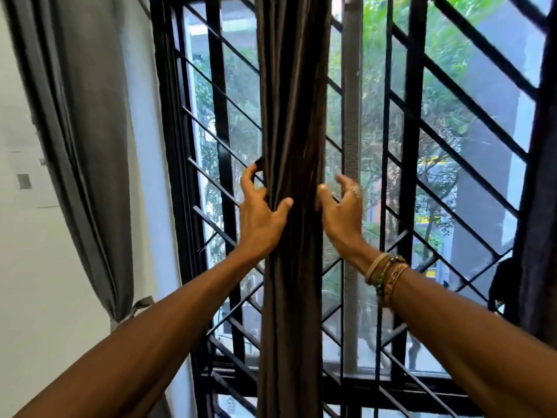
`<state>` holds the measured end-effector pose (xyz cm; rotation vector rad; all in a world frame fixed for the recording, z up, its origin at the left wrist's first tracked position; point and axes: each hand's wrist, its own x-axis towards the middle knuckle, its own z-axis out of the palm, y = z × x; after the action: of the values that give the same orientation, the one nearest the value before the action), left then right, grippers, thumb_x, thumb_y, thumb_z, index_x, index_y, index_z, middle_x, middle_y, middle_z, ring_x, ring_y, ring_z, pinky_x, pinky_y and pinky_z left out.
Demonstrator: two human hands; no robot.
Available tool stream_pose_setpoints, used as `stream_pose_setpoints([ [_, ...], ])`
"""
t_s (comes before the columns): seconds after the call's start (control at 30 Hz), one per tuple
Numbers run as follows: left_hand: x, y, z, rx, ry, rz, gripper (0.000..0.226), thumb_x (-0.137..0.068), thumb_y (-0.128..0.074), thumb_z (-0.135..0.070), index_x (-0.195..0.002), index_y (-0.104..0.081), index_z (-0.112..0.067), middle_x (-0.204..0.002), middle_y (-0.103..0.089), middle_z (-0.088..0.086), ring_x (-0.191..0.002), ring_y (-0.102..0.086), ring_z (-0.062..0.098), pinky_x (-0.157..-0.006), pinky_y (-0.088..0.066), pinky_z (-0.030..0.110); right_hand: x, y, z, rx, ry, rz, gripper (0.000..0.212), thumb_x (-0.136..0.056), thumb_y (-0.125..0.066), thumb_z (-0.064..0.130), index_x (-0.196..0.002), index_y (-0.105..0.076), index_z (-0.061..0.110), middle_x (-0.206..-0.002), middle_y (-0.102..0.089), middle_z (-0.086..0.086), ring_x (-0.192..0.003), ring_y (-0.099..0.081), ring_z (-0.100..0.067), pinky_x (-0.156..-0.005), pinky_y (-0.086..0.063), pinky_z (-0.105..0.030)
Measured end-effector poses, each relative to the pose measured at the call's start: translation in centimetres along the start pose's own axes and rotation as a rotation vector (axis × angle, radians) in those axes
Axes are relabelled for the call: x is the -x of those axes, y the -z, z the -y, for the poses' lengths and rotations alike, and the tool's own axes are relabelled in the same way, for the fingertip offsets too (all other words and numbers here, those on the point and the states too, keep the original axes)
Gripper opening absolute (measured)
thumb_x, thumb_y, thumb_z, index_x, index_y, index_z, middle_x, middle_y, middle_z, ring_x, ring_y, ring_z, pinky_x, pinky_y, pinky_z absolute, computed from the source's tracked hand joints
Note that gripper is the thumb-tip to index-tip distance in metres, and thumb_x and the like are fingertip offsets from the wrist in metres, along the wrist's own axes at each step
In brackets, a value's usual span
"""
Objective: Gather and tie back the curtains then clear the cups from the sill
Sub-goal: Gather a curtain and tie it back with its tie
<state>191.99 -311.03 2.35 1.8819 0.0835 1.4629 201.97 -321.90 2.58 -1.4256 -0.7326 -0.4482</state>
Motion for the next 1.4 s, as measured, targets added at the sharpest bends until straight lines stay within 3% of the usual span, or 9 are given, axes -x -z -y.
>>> stream_pose_setpoints([
  [0.23,-0.3,-1.7,-0.9,-0.211,-0.043,0.049,0.035,-0.079,-0.07,-0.033,-0.101,-0.067,-0.006,-0.106,-0.064,0.011,-0.1,-0.061,0.025,-0.088,-0.049,0.035,-3.8,-0.9,1.6,-0.534,-0.474,0.02,0.045,-0.106,-0.039,0.041,-0.081,-0.064,0.013,-0.069,-0.069,0.0,-0.057,-0.065,-0.01,-0.047,-0.051,-0.022],
  [0.37,-1.2,-1.4,-0.7,-0.306,-0.081,0.068,0.053,-0.068,-0.064,-0.047,-0.107,-0.069,-0.012,-0.141,-0.041,0.009,-0.134,-0.033,0.027,-0.111,-0.032,0.042,-4.5,-1.9,1.9,-0.606,-0.54,0.163,0.041,-0.103,-0.044,0.032,-0.108,-0.07,0.001,-0.102,-0.073,-0.018,-0.086,-0.07,-0.03,-0.065,-0.061,-0.036],
  [0.5,-2.3,-0.2,-0.2,-0.252,-0.068,0.1,0.053,-0.063,-0.068,-0.067,-0.098,-0.07,-0.027,-0.151,-0.033,-0.001,-0.146,-0.018,0.026,-0.117,-0.021,0.051,-5.1,-2.0,2.5,-0.704,-0.457,0.353,0.055,-0.104,-0.035,0.032,-0.081,-0.079,0.008,-0.081,-0.076,-0.011,-0.071,-0.073,-0.023,-0.058,-0.06,-0.029],
  [0.73,-4.4,1.7,-0.4,0.182,0.108,0.224,0.047,-0.064,-0.077,-0.024,-0.108,-0.061,-0.018,-0.104,-0.071,0.002,-0.093,-0.07,0.017,-0.088,-0.058,0.045,-6.0,-4.3,5.5,-0.889,-0.312,0.5,0.072,-0.104,-0.027,0.023,-0.05,-0.073,0.012,-0.056,-0.069,-0.004,-0.05,-0.066,-0.014,-0.048,-0.054,-0.023],
  [0.87,-4.6,1.6,1.1,0.051,0.075,0.168,0.052,-0.062,-0.075,-0.046,-0.107,-0.069,-0.021,-0.119,-0.06,-0.001,-0.113,-0.06,0.02,-0.094,-0.054,0.046,-6.4,-5.0,5.5,-0.893,-0.245,0.57,0.077,-0.106,-0.022,0.018,-0.049,-0.073,0.015,-0.056,-0.069,-0.001,-0.051,-0.067,-0.012,-0.051,-0.056,-0.023],
  [1.03,-4.8,2.3,1.7,0.069,0.078,0.191,0.057,-0.052,-0.083,-0.059,-0.093,-0.046,-0.072,-0.15,-0.036,0.005,-0.137,-0.04,0.028,-0.108,-0.043,0.05,-5.8,-4.7,4.8,-0.806,-0.264,0.695,0.077,-0.107,-0.021,0.021,-0.054,-0.077,0.018,-0.064,-0.073,-0.002,-0.059,-0.071,-0.012,-0.059,-0.059,-0.025],
  [1.13,-5.2,2.8,1.1,0.083,0.123,0.26,0.051,-0.051,-0.086,-0.053,-0.091,-0.056,-0.059,-0.155,-0.026,0.005,-0.135,-0.044,0.025,-0.105,-0.047,0.045,-5.9,-4.2,4.6,-0.777,-0.327,0.695,0.068,-0.105,-0.027,0.027,-0.065,-0.08,0.015,-0.073,-0.075,-0.007,-0.066,-0.073,-0.018,-0.061,-0.061,-0.03],
  [1.27,-5.6,2.7,0.6,0.253,0.197,0.424,0.05,-0.064,-0.088,-0.026,-0.108,-0.068,-0.016,-0.123,-0.064,0.013,-0.1,-0.07,0.02,-0.08,-0.058,0.028,-5.8,-3.1,4.6,-0.736,-0.335,0.704,0.07,-0.105,-0.027,0.027,-0.059,-0.078,0.014,-0.068,-0.074,-0.006,-0.061,-0.072,-0.015,-0.055,-0.058,-0.026],
  [1.4,-5.0,2.4,0.0,0.271,0.268,0.473,0.045,-0.07,-0.081,-0.021,-0.111,-0.068,-0.009,-0.102,-0.076,0.006,-0.091,-0.073,0.02,-0.076,-0.058,0.026,-6.0,-1.6,4.9,-0.649,-0.367,0.769,0.061,-0.1,-0.036,0.028,-0.058,-0.078,0.013,-0.068,-0.074,-0.007,-0.061,-0.072,-0.015,-0.053,-0.058,-0.027],
])
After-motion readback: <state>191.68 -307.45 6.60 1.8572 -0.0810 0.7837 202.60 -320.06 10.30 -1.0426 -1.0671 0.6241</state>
